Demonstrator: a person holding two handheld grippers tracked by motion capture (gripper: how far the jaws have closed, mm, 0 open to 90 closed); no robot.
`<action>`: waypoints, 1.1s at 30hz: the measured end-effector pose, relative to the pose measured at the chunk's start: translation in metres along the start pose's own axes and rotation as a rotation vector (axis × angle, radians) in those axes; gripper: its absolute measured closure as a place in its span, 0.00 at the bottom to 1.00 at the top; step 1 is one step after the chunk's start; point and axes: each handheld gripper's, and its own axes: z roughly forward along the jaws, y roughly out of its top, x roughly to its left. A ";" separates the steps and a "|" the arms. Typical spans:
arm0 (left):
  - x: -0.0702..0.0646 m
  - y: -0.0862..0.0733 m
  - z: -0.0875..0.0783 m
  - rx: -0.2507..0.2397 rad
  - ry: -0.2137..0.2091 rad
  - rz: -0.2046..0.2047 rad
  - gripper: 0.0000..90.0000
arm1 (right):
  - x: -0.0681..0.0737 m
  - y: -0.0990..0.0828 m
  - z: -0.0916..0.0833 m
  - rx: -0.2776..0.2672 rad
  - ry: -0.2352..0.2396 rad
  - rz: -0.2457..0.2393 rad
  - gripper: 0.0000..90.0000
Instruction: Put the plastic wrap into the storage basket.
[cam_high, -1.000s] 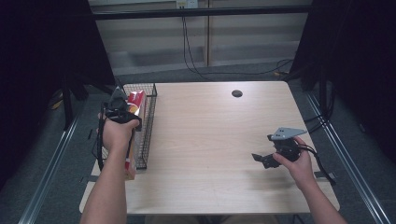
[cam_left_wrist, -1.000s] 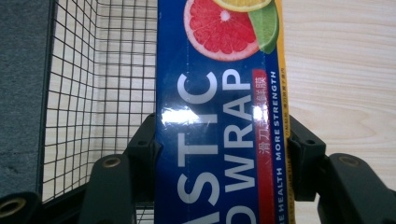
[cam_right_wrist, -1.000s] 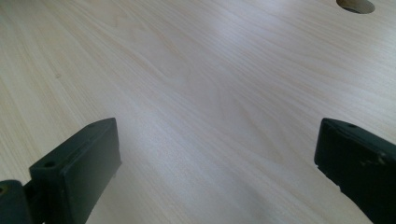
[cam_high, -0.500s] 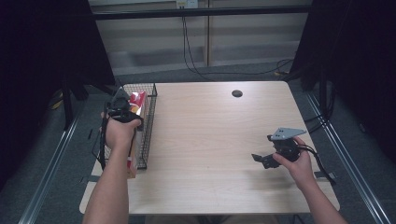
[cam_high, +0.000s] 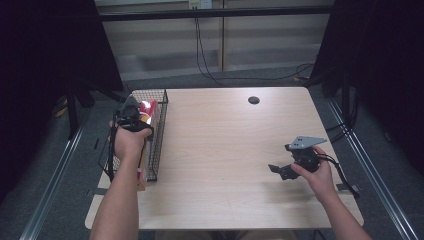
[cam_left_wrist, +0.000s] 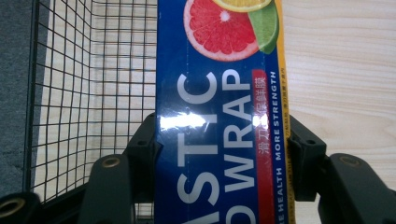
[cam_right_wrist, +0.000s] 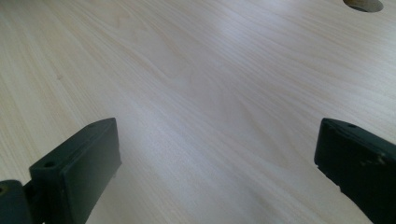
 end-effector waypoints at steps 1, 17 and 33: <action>0.001 0.000 0.001 0.001 0.004 0.002 0.47 | 0.000 0.000 0.000 0.000 0.002 -0.001 0.00; -0.001 0.002 0.013 0.025 0.007 0.005 0.47 | -0.001 0.001 0.001 -0.001 0.008 0.002 0.00; -0.001 0.003 0.020 0.034 0.029 -0.008 0.46 | 0.000 0.000 -0.001 0.001 0.005 -0.003 0.00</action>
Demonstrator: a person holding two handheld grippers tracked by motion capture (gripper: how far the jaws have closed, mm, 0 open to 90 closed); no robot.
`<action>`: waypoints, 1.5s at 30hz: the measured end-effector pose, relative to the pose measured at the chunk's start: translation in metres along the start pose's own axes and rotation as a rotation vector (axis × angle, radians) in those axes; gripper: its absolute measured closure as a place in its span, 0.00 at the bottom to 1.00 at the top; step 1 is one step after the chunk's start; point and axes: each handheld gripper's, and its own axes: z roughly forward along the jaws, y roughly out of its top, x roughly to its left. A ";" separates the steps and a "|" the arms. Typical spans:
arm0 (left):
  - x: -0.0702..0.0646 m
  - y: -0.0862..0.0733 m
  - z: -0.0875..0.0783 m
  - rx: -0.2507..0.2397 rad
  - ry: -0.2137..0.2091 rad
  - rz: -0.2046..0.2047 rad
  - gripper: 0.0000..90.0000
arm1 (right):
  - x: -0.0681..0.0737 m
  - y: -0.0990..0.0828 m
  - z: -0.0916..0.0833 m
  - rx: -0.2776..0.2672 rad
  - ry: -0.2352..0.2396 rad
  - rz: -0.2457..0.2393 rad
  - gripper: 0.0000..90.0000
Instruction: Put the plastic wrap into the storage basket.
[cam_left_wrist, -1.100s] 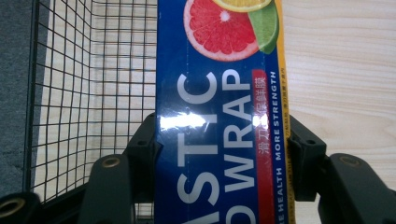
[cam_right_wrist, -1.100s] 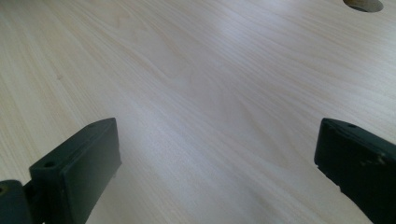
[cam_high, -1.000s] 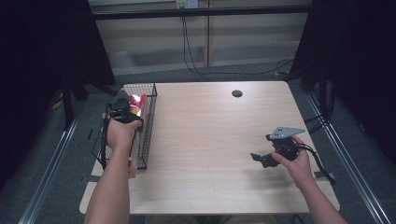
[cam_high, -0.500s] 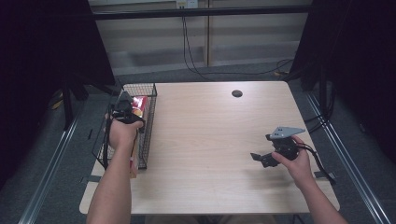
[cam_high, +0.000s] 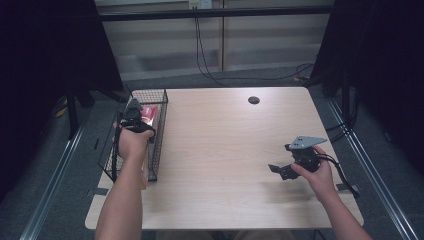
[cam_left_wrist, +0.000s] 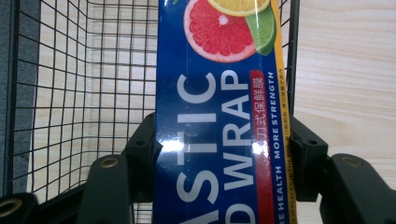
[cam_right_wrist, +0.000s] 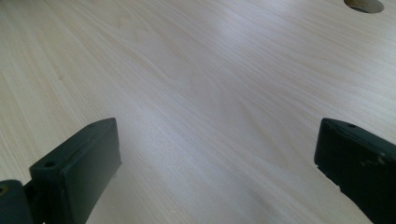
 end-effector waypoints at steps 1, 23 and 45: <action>0.000 0.000 0.000 0.003 -0.002 0.004 0.46 | 0.000 0.000 0.000 0.000 0.000 0.000 0.00; -0.001 -0.001 0.006 0.024 0.001 -0.002 0.45 | 0.002 -0.001 -0.002 0.002 -0.005 -0.001 0.00; 0.003 -0.001 -0.006 0.008 -0.027 -0.022 0.44 | 0.002 0.000 -0.002 -0.004 -0.008 0.001 0.00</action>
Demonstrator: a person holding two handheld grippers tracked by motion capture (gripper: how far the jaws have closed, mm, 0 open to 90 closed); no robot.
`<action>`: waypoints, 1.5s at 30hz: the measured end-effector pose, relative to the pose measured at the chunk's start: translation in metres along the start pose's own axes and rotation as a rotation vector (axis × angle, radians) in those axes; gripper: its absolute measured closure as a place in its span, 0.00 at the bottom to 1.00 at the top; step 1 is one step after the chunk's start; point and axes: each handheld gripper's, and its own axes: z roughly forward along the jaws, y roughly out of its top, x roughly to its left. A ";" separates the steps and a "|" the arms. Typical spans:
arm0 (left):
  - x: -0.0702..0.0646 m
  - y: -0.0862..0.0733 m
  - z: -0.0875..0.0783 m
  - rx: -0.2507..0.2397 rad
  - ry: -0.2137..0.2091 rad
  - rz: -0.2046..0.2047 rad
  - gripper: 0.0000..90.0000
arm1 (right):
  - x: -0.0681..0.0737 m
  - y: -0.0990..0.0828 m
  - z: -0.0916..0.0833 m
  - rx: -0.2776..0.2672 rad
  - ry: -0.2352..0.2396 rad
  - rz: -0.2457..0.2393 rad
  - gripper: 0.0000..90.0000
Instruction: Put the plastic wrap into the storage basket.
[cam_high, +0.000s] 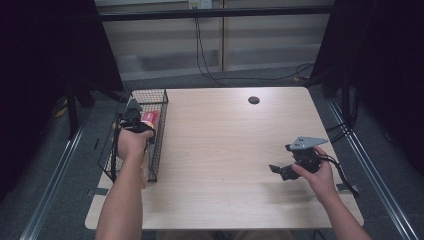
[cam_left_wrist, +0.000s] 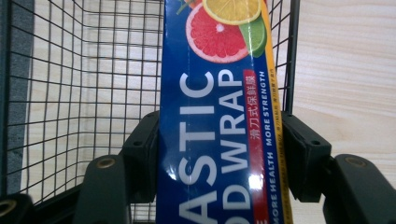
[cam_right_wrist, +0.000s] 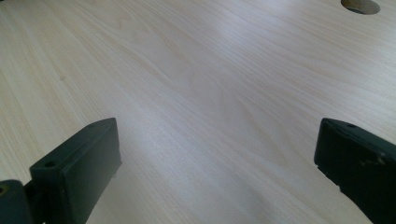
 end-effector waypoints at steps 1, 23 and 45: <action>0.001 0.000 -0.002 0.001 0.007 0.017 0.44 | 0.000 0.000 0.000 0.000 -0.002 -0.002 0.00; 0.000 -0.003 -0.054 -0.111 -0.090 0.049 0.32 | 0.005 0.005 0.001 0.003 0.000 -0.015 0.00; -0.049 -0.023 -0.069 -0.179 -0.301 0.288 0.21 | 0.007 0.005 0.005 0.016 0.020 -0.036 0.00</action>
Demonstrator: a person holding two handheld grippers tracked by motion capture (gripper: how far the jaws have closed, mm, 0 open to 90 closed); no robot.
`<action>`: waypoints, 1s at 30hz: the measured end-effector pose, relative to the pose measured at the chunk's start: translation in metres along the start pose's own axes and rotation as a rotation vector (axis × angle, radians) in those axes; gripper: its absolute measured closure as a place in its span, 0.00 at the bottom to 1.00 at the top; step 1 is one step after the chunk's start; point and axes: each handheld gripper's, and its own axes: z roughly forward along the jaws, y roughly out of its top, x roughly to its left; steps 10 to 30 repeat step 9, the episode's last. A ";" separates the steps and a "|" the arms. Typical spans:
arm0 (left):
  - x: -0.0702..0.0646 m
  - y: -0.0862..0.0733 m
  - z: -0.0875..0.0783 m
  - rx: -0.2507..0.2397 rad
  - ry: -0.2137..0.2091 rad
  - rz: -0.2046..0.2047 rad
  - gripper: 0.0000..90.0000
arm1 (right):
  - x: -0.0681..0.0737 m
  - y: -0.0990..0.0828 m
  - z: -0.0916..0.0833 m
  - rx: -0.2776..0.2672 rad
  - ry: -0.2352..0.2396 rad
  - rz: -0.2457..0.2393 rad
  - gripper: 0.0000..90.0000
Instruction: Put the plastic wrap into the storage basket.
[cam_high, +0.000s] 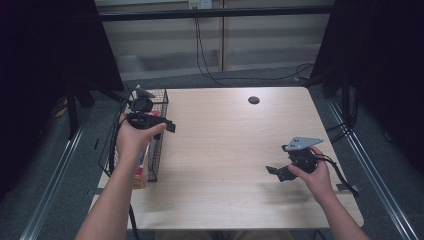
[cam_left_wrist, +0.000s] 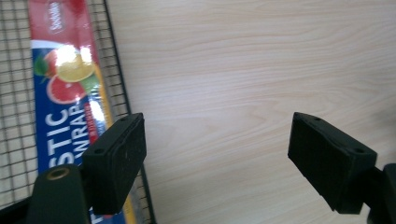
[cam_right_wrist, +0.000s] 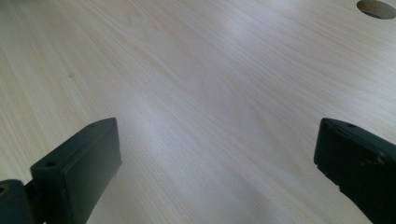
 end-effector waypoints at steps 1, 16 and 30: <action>-0.003 -0.001 0.001 -0.006 -0.003 0.009 0.21 | 0.000 0.000 0.000 0.000 0.001 0.000 0.00; -0.024 -0.012 0.010 -0.045 -0.075 0.085 0.16 | -0.001 0.000 0.002 0.006 0.006 -0.004 0.00; -0.024 -0.012 0.010 -0.045 -0.075 0.085 0.16 | -0.001 0.000 0.002 0.006 0.006 -0.004 0.00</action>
